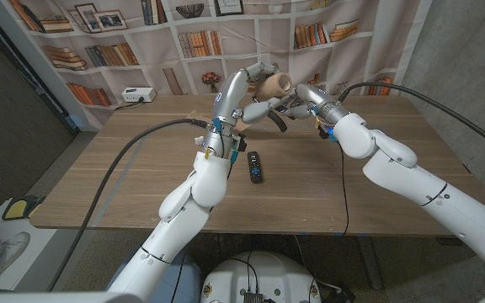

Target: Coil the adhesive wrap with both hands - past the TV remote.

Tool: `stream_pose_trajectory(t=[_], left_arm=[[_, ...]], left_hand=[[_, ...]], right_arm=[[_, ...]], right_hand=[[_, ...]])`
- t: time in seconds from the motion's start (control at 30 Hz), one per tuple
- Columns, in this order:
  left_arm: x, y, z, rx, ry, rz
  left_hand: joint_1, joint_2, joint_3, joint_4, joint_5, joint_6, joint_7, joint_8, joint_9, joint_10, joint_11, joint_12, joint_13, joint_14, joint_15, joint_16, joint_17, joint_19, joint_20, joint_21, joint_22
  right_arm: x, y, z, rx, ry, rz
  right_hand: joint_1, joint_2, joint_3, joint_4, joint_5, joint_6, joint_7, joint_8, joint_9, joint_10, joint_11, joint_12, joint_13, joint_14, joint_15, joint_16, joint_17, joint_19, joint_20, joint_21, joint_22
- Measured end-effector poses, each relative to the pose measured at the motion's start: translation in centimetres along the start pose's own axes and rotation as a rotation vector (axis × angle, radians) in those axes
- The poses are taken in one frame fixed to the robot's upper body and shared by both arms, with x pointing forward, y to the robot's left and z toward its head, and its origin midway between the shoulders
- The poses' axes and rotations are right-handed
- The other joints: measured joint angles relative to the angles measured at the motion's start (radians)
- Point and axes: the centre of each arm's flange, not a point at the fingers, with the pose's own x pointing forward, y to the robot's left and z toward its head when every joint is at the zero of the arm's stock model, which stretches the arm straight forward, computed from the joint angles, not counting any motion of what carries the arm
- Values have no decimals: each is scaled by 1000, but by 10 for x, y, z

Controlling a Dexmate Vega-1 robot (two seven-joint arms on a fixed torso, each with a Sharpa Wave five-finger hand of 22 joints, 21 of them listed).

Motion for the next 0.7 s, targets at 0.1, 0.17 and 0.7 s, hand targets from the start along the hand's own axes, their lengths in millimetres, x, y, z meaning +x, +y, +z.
stream_pose_trajectory(t=[0.1, 0.17, 0.7], left_arm=[[-3, 0, 1, -12, 1, -6], [-4, 0, 1, -17, 1, -8], [-13, -3, 4, -52, 2, -25]], left_hand=[[0, 0, 0, 0, 0, 0, 0, 0, 0, 0, 0, -4, 0, 0, 0, -2, 0, -2, 2, 0, -1], [0, 0, 0, 0, 0, 0, 0, 0, 0, 0, 0, -4, 0, 0, 0, -3, 0, -2, 2, 4, -1], [-2, 2, 0, 0, 0, 2, 1, -1, 0, 0, 0, -8, 0, 0, 0, -6, 3, -2, 1, 4, -1]], right_arm=[[1, -1, -1, 12, 2, -4], [2, -2, -1, 20, 4, -7], [10, -9, -2, 76, 7, -17]], right_hand=[[0, 0, 0, 0, 0, 0, 0, 0, 0, 0, 0, 0, 0, 0, 0, 0, -1, 0, 0, 0, 0], [0, 0, 0, 0, 0, 0, 0, 0, 0, 0, 0, 0, 0, 0, 0, 0, -3, 0, 0, 0, 0], [0, 0, 0, 0, 1, 0, 0, -2, 0, 0, 0, 0, 0, 0, 0, -3, -1, 0, 0, 0, 0]])
